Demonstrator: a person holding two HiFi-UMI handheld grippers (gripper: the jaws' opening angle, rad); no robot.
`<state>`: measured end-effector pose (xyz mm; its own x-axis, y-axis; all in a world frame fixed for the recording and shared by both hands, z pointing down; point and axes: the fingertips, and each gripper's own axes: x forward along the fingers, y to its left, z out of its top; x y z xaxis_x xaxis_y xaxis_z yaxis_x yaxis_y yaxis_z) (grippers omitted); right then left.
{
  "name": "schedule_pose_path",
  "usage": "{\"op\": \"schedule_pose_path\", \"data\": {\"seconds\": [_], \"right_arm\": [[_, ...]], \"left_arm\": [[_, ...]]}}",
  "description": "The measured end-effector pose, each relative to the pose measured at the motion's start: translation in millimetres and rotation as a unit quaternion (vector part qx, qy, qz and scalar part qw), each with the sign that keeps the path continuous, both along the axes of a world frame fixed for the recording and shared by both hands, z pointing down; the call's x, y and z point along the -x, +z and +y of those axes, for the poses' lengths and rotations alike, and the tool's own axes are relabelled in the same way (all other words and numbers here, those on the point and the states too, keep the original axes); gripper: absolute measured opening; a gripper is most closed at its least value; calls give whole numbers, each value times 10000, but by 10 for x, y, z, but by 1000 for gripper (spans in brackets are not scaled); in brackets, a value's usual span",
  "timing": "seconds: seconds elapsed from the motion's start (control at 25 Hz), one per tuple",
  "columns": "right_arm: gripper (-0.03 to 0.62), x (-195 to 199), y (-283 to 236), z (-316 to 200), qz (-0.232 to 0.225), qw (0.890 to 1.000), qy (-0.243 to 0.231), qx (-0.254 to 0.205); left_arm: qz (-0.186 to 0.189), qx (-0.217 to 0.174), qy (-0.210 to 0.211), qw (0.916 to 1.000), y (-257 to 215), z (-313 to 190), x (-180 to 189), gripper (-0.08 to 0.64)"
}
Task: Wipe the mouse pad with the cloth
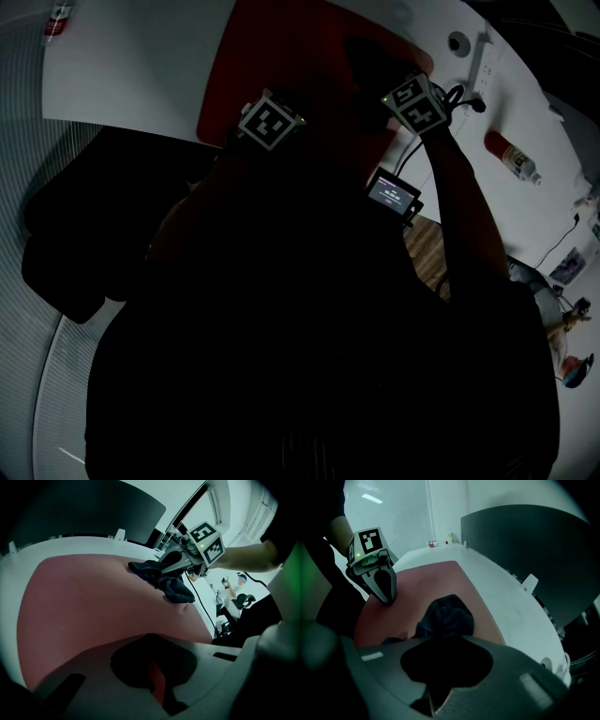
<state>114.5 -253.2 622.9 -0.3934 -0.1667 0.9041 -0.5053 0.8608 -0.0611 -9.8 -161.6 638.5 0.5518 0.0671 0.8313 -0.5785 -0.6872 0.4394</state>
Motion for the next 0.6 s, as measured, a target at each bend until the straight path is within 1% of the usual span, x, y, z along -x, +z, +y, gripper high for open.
{"op": "schedule_pose_path", "data": {"seconds": [0.16,0.2,0.24,0.28,0.32,0.4,0.44,0.52,0.6], "right_arm": [[37,14,3,30,14,10000,39,-33],[37,48,0,78,2,10000,-28,3],[37,115,-2,172,-21,9998,-207,54],[37,221,-1,318,-61,9986,-513,106],[38,352,6,508,-112,9957,-905,154],[37,604,26,923,-200,9858,-1640,285],[38,706,33,1104,-253,9810,-1882,390],[37,877,33,1375,-400,9728,-2197,613],[37,984,7,1525,-493,9642,-2519,671]], "left_arm": [[-22,-6,2,10000,15,21,3,6],[-23,-16,-6,10000,19,16,2,6],[-28,-28,1,10000,18,10,3,6],[-34,-32,10,10000,15,9,8,6],[-32,-27,11,10000,11,12,16,6],[-8,-17,-7,10000,1,14,19,6],[-2,-16,-14,10000,-3,9,16,6],[-12,1,-12,10000,1,6,15,6],[-5,16,-17,10000,8,10,13,6]]}}
